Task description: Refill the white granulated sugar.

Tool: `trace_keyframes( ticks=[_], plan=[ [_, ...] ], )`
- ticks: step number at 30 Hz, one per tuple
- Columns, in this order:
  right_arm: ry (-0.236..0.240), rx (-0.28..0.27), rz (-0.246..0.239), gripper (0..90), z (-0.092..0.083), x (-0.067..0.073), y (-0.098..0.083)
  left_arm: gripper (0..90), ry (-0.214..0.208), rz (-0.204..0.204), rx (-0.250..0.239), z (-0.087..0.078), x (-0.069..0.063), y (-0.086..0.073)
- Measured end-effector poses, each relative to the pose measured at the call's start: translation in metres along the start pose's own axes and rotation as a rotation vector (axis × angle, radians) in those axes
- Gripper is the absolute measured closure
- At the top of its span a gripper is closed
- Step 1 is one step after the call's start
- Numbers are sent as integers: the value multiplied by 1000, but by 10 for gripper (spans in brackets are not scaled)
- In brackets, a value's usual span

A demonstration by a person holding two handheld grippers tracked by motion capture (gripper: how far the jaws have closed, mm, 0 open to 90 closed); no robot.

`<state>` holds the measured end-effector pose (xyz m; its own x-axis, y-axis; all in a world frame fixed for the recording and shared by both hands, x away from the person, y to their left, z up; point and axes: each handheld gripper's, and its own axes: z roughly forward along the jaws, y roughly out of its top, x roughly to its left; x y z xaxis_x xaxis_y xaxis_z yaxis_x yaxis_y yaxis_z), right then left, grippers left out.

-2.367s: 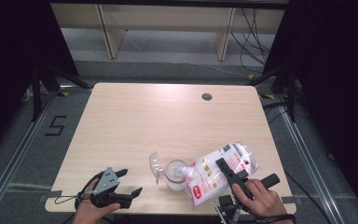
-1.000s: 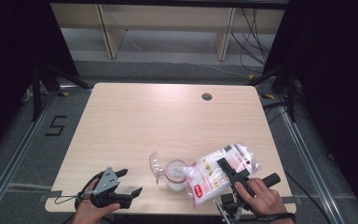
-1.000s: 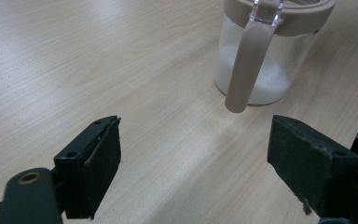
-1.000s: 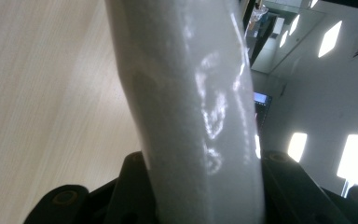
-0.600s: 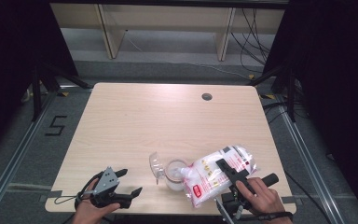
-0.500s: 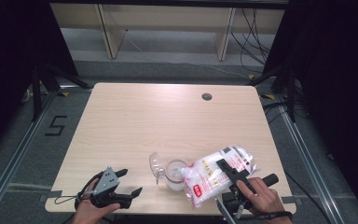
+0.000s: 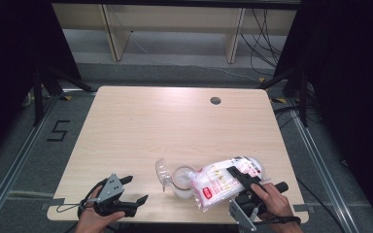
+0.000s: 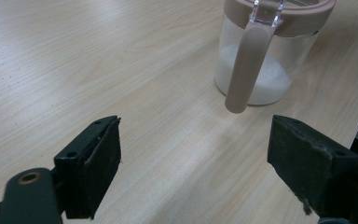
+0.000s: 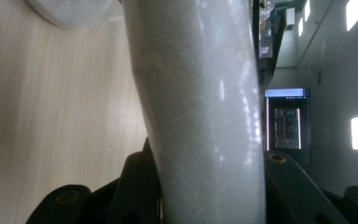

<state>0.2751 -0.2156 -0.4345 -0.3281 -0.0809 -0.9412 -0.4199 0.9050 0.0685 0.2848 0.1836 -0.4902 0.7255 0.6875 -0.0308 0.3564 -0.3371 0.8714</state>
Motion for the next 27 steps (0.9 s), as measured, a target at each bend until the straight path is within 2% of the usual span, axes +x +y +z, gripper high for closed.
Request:
trace_keyframes(
  ticks=[1,3,9,10,12,13,15,16,18,19,21,23,24,25,26,27],
  plan=[
    [11,6,49,707,-1,3,-1,171,-2,29,0,0,2,1],
    [13,-8,42,707,0,1,-1,171,-1,29,0,0,2,1],
    [27,-28,90,713,0,2,-3,171,-3,30,0,-1,2,1],
    [21,-28,95,714,0,3,-2,171,0,1,-2,0,0,0],
    [26,-30,102,715,1,4,-3,171,-2,14,2,0,1,0],
    [33,-34,88,716,2,3,-3,171,-2,30,1,0,2,1],
    [33,-38,96,717,2,4,-3,171,-4,27,-1,0,2,0],
    [35,-49,111,718,3,5,-2,171,-7,1,-3,1,0,-1],
    [36,-52,116,718,3,5,-2,171,-1,2,2,0,0,0],
    [44,-55,157,719,2,6,-2,171,0,2,-1,0,0,0],
    [39,-62,145,719,3,4,-4,171,-3,15,0,0,1,0],
    [47,-62,208,720,3,6,-6,171,-2,29,1,0,2,0],
    [47,-62,208,720,3,6,-6,171,-2,29,1,0,2,0],
    [45,-69,245,722,3,7,-7,171,0,0,2,0,0,0],
    [45,-69,245,722,3,7,-7,171,0,0,2,0,0,0],
    [44,-77,214,723,3,3,-9,171,-1,3,2,0,0,0]
  ],
)
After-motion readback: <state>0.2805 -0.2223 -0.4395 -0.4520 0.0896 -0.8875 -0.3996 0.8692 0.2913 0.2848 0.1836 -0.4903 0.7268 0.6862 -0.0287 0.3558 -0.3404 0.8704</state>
